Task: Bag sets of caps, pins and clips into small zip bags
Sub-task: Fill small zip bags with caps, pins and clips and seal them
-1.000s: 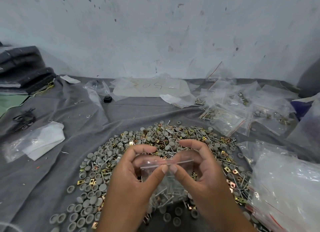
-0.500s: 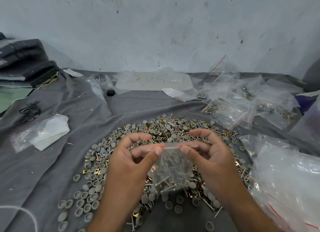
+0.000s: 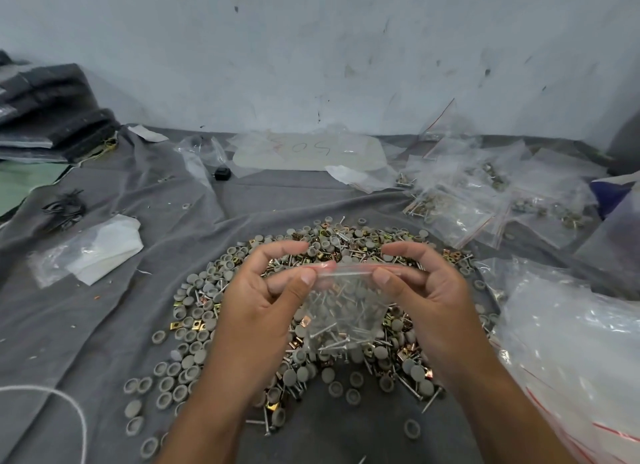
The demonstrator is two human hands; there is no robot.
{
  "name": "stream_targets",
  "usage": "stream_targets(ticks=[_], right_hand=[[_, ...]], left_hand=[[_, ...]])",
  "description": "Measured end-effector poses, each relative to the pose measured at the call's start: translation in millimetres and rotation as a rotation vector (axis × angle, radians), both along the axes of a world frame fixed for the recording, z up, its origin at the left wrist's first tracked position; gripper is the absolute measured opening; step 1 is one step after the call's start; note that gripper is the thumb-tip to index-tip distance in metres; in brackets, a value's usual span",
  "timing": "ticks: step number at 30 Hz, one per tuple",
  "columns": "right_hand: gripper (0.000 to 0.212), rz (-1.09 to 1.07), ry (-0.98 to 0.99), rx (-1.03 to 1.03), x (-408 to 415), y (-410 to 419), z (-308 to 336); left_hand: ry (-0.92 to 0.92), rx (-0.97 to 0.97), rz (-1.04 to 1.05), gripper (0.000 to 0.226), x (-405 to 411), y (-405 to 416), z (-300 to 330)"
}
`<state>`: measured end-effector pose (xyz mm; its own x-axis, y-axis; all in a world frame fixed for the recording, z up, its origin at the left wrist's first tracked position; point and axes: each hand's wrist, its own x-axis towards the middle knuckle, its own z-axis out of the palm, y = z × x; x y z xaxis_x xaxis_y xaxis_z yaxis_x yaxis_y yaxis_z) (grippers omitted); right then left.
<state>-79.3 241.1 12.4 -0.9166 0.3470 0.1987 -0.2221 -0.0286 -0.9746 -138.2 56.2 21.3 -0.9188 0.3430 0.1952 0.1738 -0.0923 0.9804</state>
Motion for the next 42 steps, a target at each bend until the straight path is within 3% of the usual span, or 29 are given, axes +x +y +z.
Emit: stream_targets(ticks=[9, 13, 18, 20, 22, 25, 28, 30, 32, 36, 42], right_hand=[[0.016, -0.090, 0.002, 0.058, -3, 2, 21], [0.022, -0.304, -0.019, 0.068, -38, 38, 49], [0.036, -0.630, -0.051, -0.114, -71, 134, 83], [0.040, -0.719, -0.154, -0.027, -57, 167, 80], [0.034, -0.726, -0.304, 0.200, -27, 185, 69], [0.018, -0.503, -0.567, 0.668, 37, 185, 42], [0.041, -0.273, -0.826, 1.051, 93, 166, 7], [0.055, -0.251, -0.947, 1.251, 116, 154, -15], [0.040, -0.335, -0.854, 1.258, 127, 150, -29], [0.054, -0.521, -0.682, 1.088, 128, 161, -32], [0.056, -0.522, -0.762, 1.039, 137, 173, -47]], left_hand=[[-0.005, 0.042, 0.071, 0.040, 0, 7, -3], [0.003, -0.051, 0.119, 0.050, 0, 7, -6], [-0.023, -0.096, 0.143, 0.044, 4, 5, -6], [-0.023, -0.107, 0.146, 0.049, 5, 6, -4], [-0.020, -0.125, 0.146, 0.052, 7, 7, -2], [-0.027, -0.124, 0.147, 0.057, 8, 11, 0], [-0.038, -0.131, 0.142, 0.061, 10, 14, -1], [-0.038, -0.147, 0.135, 0.062, 12, 16, 0], [-0.033, -0.159, 0.131, 0.061, 13, 17, 0], [-0.040, -0.160, 0.124, 0.060, 15, 19, 0], [-0.039, -0.163, 0.104, 0.060, 15, 18, -1]])
